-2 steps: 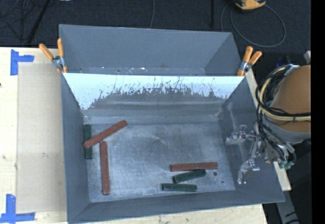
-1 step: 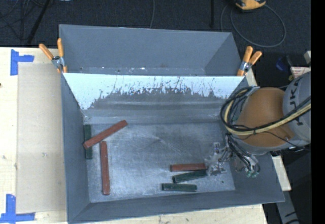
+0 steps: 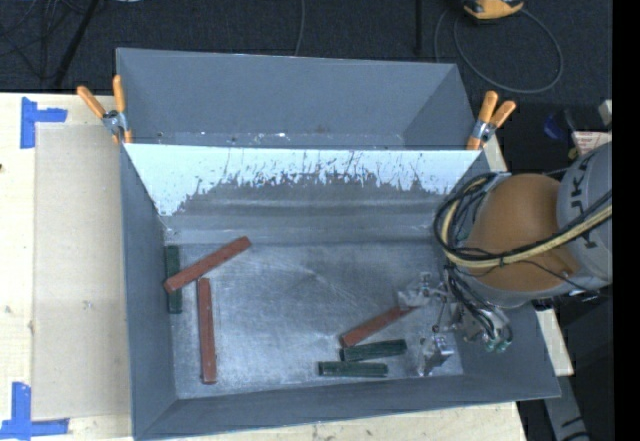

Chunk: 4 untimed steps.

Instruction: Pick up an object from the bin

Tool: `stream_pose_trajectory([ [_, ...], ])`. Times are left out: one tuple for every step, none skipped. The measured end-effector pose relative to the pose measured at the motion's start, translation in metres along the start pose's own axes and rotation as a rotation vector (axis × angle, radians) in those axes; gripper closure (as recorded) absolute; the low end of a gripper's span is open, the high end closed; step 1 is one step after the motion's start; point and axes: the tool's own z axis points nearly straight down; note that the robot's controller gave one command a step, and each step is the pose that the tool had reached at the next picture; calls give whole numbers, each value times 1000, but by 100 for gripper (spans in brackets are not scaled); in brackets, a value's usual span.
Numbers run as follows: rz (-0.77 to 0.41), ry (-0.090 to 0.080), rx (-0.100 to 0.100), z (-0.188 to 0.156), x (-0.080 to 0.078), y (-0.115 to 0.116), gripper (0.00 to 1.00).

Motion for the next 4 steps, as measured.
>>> stream_pose_trajectory([
  [-1,-3,0,0,-1,0,0],
  [4,-16,1,8,-60,34,100],
  [4,-16,1,8,-60,34,100],
  [26,-4,-1,-126,-62,35,100],
])
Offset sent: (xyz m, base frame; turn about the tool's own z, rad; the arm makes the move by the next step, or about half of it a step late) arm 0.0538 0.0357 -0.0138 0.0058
